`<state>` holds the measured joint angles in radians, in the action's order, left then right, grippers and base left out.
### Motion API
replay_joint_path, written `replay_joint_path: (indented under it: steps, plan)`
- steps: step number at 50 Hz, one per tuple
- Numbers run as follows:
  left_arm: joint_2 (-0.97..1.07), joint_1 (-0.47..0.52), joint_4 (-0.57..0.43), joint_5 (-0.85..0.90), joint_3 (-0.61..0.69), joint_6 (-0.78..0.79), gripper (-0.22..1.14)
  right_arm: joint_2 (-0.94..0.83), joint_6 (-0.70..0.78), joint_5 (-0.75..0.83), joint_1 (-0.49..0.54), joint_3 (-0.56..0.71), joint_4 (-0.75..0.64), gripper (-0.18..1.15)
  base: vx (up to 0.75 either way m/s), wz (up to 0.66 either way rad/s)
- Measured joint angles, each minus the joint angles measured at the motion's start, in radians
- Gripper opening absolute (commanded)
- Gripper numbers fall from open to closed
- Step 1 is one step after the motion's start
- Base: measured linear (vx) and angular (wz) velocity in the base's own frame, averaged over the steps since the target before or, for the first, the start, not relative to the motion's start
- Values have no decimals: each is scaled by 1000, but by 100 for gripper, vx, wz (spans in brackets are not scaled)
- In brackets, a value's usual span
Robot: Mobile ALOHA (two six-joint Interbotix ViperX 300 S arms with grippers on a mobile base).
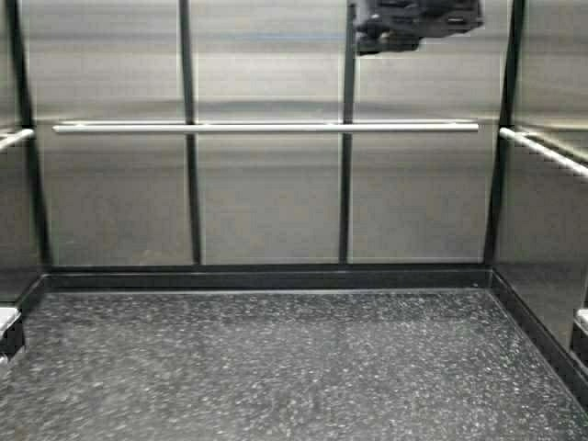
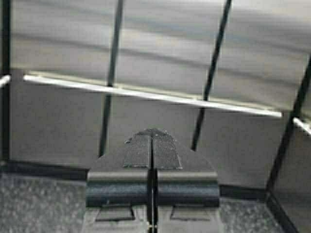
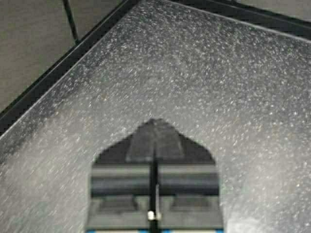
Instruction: Navigate to elevator, push the call button, then enter the elevator
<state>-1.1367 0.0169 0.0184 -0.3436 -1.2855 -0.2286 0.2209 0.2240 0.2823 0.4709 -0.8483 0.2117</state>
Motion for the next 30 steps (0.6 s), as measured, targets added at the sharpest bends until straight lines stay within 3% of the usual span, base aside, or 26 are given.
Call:
replay_joint_path:
  steps: [9, 16, 24, 30]
  plan:
    - [-100, -6, -5, 0, -8, 15, 2, 3, 8, 20, 0, 9, 0, 6, 28, -14]
    - [-89, -6, -6, 5, -8, 18, 2, 12, -6, 37, -2, 35, 2, 6, 44, -17]
    - [-106, -15, -26, 8, -26, 28, 2, 11, -14, 69, -8, -52, 3, 6, 38, -25]
    - [-78, -17, -29, 5, -26, 41, 2, 5, -9, 110, -8, -14, 2, 6, 39, -10]
